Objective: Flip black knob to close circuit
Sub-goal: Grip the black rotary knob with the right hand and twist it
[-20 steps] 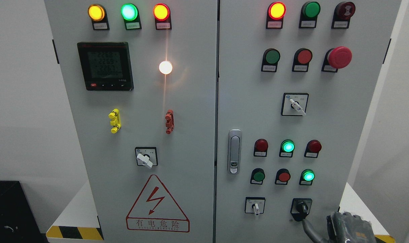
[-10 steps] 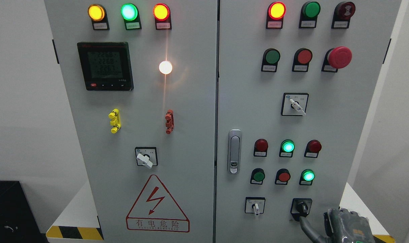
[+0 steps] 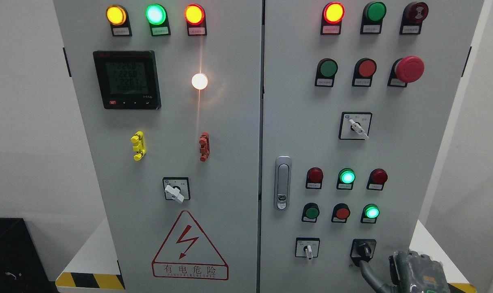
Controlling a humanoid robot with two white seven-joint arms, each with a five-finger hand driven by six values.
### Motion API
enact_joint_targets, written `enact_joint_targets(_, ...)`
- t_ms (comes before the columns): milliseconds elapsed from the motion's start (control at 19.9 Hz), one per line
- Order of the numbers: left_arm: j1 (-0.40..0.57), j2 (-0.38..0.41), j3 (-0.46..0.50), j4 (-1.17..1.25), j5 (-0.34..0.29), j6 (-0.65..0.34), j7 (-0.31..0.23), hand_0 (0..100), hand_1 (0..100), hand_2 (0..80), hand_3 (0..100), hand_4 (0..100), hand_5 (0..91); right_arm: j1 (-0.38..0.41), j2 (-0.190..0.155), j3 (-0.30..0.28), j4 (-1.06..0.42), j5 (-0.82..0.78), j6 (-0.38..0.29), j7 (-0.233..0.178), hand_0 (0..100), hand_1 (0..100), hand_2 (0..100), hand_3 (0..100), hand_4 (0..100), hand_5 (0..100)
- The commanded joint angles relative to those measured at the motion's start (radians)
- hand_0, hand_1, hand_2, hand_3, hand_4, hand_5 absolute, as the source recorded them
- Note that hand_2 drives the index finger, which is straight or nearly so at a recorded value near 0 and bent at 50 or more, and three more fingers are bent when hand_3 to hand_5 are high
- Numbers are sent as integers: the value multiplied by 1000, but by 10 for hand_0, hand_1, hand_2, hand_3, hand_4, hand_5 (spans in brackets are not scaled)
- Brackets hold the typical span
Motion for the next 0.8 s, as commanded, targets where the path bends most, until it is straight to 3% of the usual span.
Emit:
enact_joint_targets(0,0,0,0,0,0,-1,1,120,556,0,0,0,0,-10,-3,7,34,19,15,-1,140,7,995,1000,1000,1000)
enact_joint_targets(753,0,0,0,0,0,-1,1,120,556,0,0,0,0,-23,-8,4,48,36,56,4,144,53,991,1000,1000,1000)
